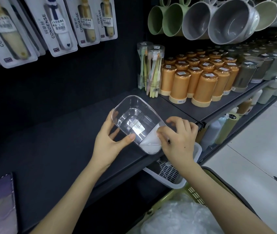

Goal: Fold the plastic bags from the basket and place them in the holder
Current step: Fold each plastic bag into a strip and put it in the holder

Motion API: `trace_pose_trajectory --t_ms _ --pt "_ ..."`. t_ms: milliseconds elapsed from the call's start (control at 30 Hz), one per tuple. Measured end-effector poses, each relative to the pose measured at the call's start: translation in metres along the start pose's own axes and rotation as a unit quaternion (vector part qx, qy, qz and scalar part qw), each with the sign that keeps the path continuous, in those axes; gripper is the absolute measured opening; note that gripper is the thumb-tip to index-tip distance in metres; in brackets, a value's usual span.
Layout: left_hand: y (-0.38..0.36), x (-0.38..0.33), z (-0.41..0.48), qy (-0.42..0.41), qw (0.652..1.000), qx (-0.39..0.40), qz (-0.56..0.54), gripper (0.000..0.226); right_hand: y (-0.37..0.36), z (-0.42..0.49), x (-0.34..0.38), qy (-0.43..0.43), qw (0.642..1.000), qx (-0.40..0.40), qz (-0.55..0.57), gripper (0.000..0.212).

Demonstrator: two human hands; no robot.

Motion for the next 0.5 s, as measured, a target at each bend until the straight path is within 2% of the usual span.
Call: trace_pose_trajectory --t_ms 67,167,367,500 --pt "0.002 -0.001 0.000 -0.002 1.000 -0.001 0.006 0.103 0.001 0.000 -0.002 -0.017 0.999 0.033 -0.008 0.011" --pt "0.005 -0.002 0.000 -0.004 1.000 0.000 0.006 0.098 0.003 -0.001 0.000 -0.029 0.996 0.084 -0.008 0.030" --pt "0.006 -0.003 0.000 -0.008 1.000 0.007 0.012 0.095 0.003 -0.003 0.007 -0.004 0.981 0.181 -0.071 0.054" --pt "0.005 -0.005 0.000 -0.018 0.999 0.010 0.027 0.097 -0.008 -0.007 0.009 -0.052 0.961 0.243 -0.118 0.061"
Point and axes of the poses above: each hand's wrist, its own z-axis towards the middle knuckle, its own y-axis out of the back of the hand, x = y × z, the point moved 4 cm from there along z, towards the middle knuckle, and after that the axes turned 11 degrees about -x, right-handed, at the moved point
